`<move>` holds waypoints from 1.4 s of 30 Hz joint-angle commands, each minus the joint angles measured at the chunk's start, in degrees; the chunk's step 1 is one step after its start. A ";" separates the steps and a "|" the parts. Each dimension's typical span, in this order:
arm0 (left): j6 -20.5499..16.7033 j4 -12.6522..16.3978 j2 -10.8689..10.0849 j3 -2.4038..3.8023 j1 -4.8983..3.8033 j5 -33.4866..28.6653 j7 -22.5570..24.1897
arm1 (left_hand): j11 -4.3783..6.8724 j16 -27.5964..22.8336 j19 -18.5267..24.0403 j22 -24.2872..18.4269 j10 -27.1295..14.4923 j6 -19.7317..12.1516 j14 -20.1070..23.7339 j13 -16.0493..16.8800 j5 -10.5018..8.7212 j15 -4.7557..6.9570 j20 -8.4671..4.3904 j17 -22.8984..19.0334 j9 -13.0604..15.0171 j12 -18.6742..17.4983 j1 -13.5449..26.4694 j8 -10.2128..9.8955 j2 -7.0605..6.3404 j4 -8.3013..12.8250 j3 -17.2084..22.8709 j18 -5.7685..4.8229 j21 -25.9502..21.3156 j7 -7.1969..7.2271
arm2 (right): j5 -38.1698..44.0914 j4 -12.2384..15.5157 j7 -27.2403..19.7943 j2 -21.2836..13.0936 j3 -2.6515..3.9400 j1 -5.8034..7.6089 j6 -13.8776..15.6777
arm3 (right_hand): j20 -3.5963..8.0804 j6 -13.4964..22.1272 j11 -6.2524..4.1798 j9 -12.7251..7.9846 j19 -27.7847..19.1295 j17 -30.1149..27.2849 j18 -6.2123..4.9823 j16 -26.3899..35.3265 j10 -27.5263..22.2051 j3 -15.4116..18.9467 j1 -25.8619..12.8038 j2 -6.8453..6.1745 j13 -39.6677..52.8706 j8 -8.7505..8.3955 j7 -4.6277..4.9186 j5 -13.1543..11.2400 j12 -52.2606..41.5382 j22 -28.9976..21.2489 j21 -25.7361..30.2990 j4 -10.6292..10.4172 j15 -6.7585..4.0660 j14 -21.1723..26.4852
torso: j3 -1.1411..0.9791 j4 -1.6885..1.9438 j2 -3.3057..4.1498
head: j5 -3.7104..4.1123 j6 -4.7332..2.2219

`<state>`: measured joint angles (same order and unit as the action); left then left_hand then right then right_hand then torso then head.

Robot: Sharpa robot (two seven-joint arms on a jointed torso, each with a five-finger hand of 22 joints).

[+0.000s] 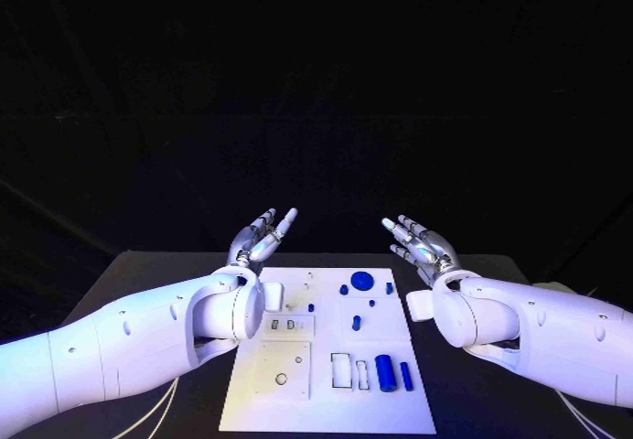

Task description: Assemble the parts on the task board

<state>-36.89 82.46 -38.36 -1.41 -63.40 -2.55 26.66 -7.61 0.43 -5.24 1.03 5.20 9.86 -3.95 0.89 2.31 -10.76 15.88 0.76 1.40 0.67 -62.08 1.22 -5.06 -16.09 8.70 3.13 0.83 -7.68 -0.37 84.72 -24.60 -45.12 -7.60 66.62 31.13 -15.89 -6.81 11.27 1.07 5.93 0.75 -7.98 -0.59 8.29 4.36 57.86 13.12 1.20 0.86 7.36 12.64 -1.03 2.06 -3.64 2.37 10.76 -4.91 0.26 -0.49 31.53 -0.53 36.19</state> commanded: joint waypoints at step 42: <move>20.47 9.93 -15.28 -0.05 -5.54 5.62 -4.96 | -0.42 20.79 -52.94 11.69 55.69 43.08 -59.99 4.76 0.49 5.86 -5.54 11.49 3.61 12.26 -16.93 8.89 3.62 5.05 -0.64 7.15 26.04 -3.86 | 80.87 -10.11 24.82 4.97 -1.45 9.93 -21.42 | 10.52 -53.71 -7.20 4.23 52.06 25.70 -2.33 -37.83 61.68 -12.57 17.11 -10.12 5.34 6.50 1.26 2.34 -6.87 27.15 -51.69 14.13 -11.48 -80.97 | 0.39 0.42 4.99 | 0.41 -0.05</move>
<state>-19.72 91.79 -53.41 -1.43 -68.76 1.71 22.76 -7.71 21.33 -58.45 12.79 60.78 52.62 -64.32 5.68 2.98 -5.01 10.35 12.21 5.04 13.09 -78.69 10.39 -1.51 -11.19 8.24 10.29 27.00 -11.54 69.21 74.82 -4.69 -40.37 -9.08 76.37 12.20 -5.50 -60.31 4.15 5.28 57.73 26.16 -9.74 -38.05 69.77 -8.14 75.05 3.36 6.48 7.45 8.68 14.79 -8.04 29.07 -55.02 16.50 -0.64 -83.66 0.55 -0.41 35.42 -0.10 36.28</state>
